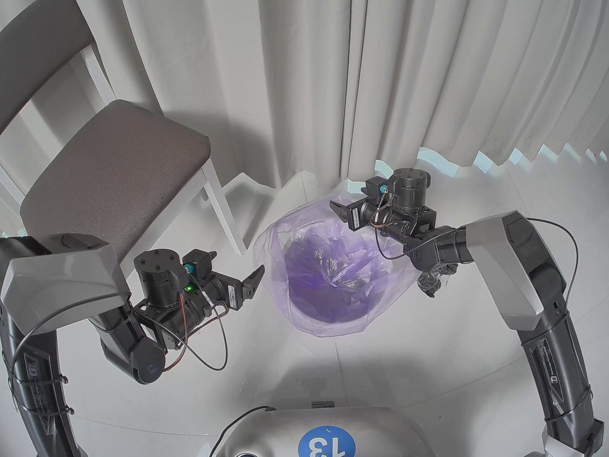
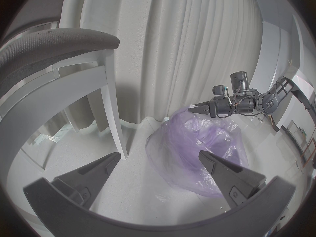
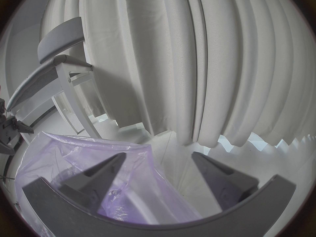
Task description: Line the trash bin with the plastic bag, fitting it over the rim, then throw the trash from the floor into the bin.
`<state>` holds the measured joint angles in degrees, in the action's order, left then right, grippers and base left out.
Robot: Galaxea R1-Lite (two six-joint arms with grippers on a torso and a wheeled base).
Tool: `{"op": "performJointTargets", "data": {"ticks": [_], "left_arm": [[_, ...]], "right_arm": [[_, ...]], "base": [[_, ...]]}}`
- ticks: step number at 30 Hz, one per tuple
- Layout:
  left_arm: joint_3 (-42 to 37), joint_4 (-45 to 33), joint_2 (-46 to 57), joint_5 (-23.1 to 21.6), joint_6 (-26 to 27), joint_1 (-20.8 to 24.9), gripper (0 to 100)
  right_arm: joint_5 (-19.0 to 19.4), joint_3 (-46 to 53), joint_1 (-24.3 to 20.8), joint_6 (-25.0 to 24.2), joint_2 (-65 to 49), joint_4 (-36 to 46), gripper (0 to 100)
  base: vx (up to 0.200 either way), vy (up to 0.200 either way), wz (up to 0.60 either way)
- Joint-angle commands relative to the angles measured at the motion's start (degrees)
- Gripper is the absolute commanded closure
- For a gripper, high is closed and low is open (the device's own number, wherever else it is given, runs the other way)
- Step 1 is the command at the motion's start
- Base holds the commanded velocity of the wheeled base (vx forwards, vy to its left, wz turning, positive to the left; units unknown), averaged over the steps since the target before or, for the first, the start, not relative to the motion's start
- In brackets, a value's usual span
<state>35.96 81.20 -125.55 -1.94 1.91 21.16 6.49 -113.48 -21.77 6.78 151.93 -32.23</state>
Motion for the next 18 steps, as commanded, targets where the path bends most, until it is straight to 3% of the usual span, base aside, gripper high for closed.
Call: {"op": "performJointTargets", "data": {"ticks": [1,7,13,15,17,18], "left_arm": [[0.16,0.62,-0.75,0.00,-0.42,0.63,0],[0.42,1.94,-0.75,0.18,-1.47,2.30,0],[1.22,2.56,-0.48,0.71,-2.97,3.53,0],[1.65,2.12,-1.10,1.85,-5.34,5.47,0],[1.92,1.94,-1.19,2.11,-5.52,5.64,0],[5.52,0.27,-1.89,2.91,-5.78,5.47,0]], "right_arm": [[-0.07,3.71,0.06,-0.01,-4.54,0.33,0],[-1.39,14.08,0.50,-0.01,-14.47,2.00,0],[-5.34,23.04,1.47,-0.01,-22.82,4.28,0],[-6.31,32.18,2.52,-0.19,-28.45,4.28,0],[-6.31,33.06,2.61,-0.27,-28.80,4.19,0],[-6.57,39.48,3.14,-0.89,-31.70,3.40,0]], "base": [[0.000,0.000,0.00],[0.000,0.000,0.00],[0.000,0.000,0.00],[0.000,0.000,0.00],[0.000,0.000,0.00],[0.000,0.000,0.00]]}}
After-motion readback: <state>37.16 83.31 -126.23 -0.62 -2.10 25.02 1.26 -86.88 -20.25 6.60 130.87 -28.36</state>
